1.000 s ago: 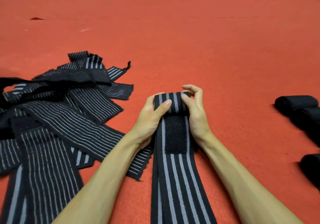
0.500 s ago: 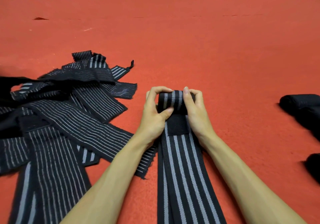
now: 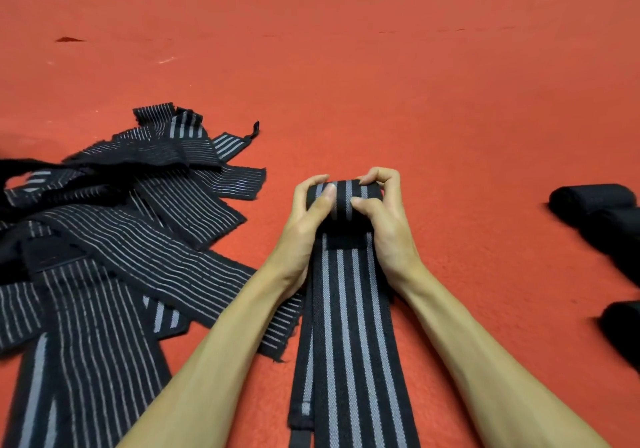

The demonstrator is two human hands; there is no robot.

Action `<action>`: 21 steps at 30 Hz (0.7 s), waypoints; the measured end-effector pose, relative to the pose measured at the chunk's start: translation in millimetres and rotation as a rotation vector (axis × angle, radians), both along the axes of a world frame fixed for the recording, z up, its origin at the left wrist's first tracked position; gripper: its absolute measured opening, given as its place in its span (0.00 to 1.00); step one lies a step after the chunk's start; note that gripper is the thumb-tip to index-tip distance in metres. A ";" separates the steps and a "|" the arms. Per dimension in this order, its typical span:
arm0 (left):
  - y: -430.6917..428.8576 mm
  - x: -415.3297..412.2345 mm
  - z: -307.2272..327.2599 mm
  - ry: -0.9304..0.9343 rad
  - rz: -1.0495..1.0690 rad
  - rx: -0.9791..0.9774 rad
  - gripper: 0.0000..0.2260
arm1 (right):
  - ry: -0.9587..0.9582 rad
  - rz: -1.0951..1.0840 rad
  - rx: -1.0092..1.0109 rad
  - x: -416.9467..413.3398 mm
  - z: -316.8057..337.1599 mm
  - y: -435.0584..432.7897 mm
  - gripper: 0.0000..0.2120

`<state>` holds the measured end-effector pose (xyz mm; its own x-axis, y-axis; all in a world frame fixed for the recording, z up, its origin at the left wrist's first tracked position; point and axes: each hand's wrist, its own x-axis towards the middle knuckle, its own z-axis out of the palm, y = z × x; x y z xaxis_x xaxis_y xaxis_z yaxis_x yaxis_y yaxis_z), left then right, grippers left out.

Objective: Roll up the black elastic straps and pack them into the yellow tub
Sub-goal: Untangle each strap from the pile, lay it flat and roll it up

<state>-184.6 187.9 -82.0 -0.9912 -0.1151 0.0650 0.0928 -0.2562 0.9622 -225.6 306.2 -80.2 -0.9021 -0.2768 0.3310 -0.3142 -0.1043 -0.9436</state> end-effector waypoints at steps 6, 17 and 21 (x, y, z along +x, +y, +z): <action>0.0 -1.0 -2.1 -0.167 -0.032 0.146 0.31 | 0.138 -0.072 0.121 -1.5 -2.4 1.1 0.13; -12.9 -4.8 -6.5 -0.010 -0.008 -0.147 0.30 | -0.142 -0.112 0.041 -10.7 -5.2 1.0 0.08; -21.2 -2.2 -6.2 0.068 -0.010 -0.267 0.26 | -0.145 -0.069 0.146 -11.1 -6.9 3.0 0.14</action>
<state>-186.7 166.7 -88.2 -0.9845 -0.0755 0.1581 0.1582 0.0041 0.9874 -236.7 309.2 -87.0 -0.9559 -0.2482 0.1569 -0.1753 0.0537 -0.9831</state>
